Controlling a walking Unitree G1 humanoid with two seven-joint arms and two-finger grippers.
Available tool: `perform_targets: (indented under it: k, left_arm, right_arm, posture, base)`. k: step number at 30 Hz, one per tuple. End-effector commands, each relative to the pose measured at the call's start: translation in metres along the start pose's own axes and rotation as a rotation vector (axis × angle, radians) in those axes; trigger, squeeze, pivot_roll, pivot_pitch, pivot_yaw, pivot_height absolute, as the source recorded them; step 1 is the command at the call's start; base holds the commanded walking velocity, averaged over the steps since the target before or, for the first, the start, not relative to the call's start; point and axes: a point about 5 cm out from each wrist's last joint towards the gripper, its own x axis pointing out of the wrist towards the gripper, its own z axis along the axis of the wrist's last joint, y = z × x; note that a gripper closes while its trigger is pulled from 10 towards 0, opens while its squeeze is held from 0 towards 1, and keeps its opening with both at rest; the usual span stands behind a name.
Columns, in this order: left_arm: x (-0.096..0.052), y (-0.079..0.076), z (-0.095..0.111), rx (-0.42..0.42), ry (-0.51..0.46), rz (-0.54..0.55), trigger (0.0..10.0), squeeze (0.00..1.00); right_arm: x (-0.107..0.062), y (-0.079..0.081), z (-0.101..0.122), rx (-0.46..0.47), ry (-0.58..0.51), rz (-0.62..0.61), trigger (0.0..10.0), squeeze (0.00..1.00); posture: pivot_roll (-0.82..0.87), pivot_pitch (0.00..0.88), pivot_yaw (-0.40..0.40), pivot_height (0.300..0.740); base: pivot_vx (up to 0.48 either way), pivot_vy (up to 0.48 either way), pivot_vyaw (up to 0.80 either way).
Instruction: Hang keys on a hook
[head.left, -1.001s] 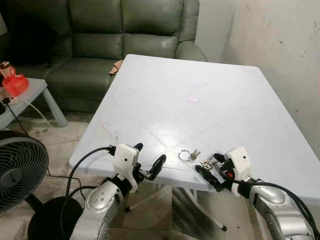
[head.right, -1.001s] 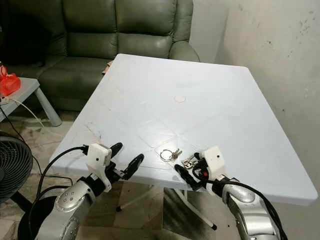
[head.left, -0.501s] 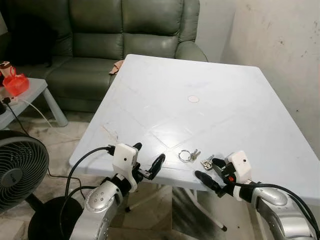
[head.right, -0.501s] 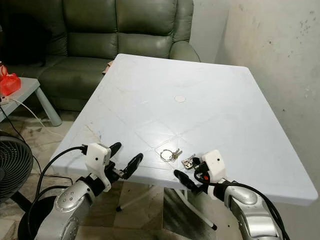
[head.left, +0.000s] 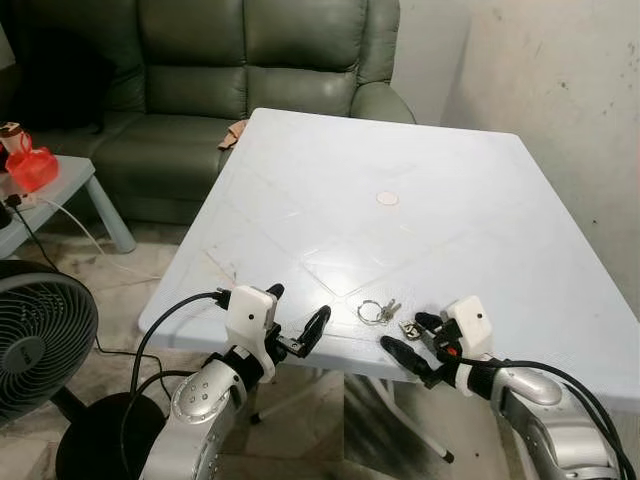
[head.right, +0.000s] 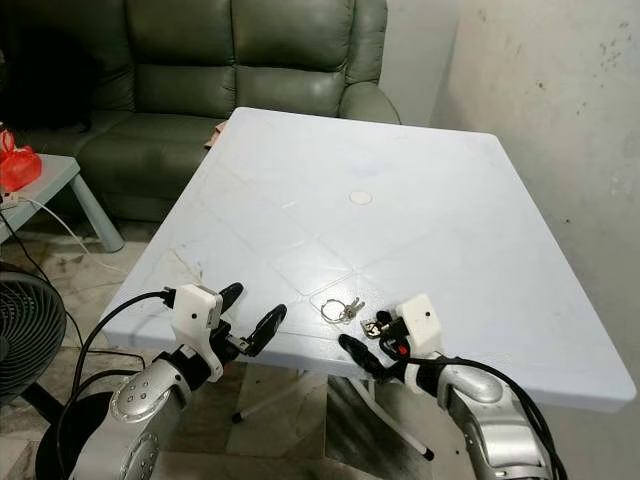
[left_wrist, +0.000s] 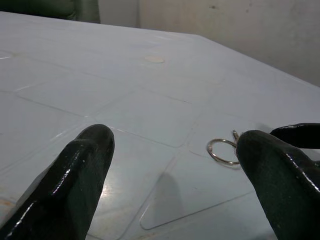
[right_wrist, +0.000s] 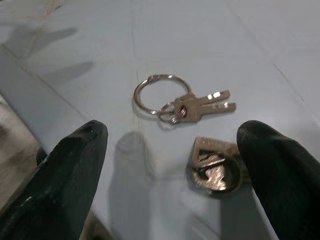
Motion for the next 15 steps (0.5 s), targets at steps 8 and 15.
perform_targets:
  k: [8, 15]
  left_arm:
    - [0.001, 0.002, 0.0058, 0.017, -0.019, 0.014, 10.0, 0.0]
    - [0.0014, 0.0024, 0.0062, 0.017, -0.021, 0.023, 10.0, 0.0]
  right_arm:
    - [0.0017, -0.0074, -0.0009, -0.015, 0.052, -0.031, 10.0, 0.0]
    - [-0.0007, -0.0108, -0.0065, -0.02, 0.089, -0.038, 8.9, 0.0]
  posture:
    - [0.02, 0.0, -0.04, 0.74]
    - [0.03, 0.0, -0.045, 0.74]
  base:
    - [0.0, 0.0, 0.0]
    - [0.0, 0.0, 0.0]
